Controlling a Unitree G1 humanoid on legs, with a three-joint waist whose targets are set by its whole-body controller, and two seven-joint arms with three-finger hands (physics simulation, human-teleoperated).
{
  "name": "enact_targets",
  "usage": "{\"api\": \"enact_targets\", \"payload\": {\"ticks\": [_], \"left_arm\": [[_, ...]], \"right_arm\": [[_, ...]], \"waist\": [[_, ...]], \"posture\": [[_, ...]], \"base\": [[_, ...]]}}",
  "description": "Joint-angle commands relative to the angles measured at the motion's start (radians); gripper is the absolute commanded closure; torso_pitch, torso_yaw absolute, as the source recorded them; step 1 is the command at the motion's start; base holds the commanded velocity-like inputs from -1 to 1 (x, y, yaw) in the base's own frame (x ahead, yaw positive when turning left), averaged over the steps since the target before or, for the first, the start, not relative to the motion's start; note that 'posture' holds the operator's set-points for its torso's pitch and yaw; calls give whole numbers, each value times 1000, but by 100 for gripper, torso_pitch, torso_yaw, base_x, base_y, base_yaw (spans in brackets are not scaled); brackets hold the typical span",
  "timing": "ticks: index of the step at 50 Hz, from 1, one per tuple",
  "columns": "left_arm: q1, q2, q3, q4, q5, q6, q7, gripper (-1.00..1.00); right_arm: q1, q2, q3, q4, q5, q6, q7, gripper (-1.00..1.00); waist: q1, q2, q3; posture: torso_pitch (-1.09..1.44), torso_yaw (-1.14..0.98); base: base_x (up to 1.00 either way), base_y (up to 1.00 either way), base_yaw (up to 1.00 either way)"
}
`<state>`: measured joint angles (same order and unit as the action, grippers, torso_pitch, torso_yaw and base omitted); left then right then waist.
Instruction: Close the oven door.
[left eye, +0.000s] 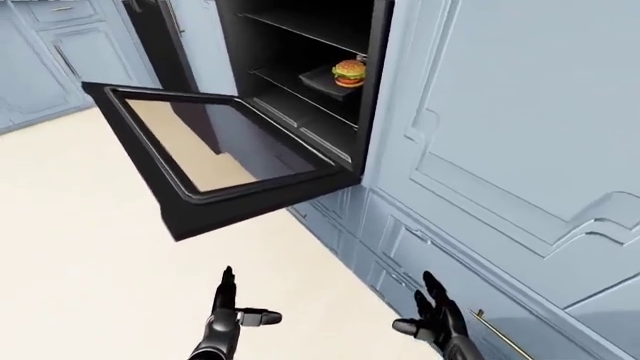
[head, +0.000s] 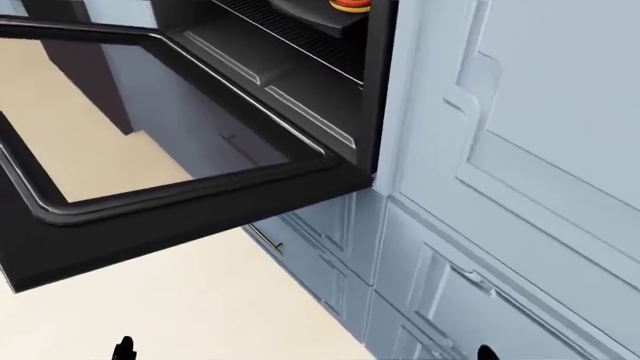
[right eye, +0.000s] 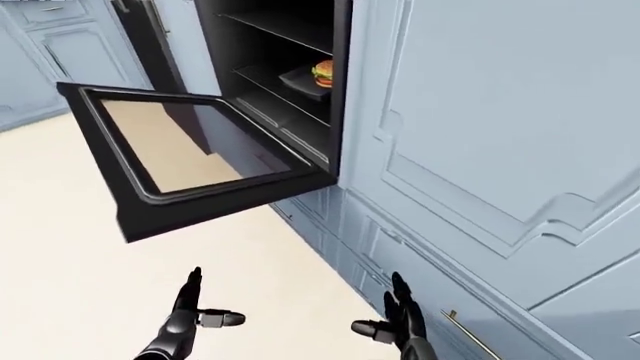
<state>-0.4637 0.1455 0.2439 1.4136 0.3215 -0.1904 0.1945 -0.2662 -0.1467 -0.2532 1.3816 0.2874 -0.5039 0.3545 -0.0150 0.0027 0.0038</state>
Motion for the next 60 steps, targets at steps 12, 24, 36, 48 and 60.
{"api": "enact_targets", "payload": {"ticks": [12, 24, 36, 48, 60], "left_arm": [[-28, 10, 0, -30, -2, -23, 6, -100], [-27, 10, 1, -30, -2, -23, 6, -100], [-27, 10, 0, -30, -2, -23, 7, -100], [-28, 11, 0, -30, -3, -22, 6, -100], [-26, 10, -1, -30, -3, -25, 8, -100]], "right_arm": [[-10, -6, -2, -18, 0, -15, 5, -100], [95, 25, -63, 5, -20, 20, 47, -100], [155, 40, -152, 11, -29, 89, 113, -100], [193, 38, -190, 12, -21, 94, 131, -100], [225, 31, -202, 13, 5, 78, 152, -100]], "waist": [[5, -35, -6], [5, -10, -17], [5, -12, -14], [5, -10, -8], [5, -9, -10]], "posture": [[0, 0], [0, 0], [0, 0], [0, 0], [0, 0]], "base": [[7, 0, 0], [0, 0, 0], [0, 0, 0], [1, 0, 0], [1, 0, 0]]}}
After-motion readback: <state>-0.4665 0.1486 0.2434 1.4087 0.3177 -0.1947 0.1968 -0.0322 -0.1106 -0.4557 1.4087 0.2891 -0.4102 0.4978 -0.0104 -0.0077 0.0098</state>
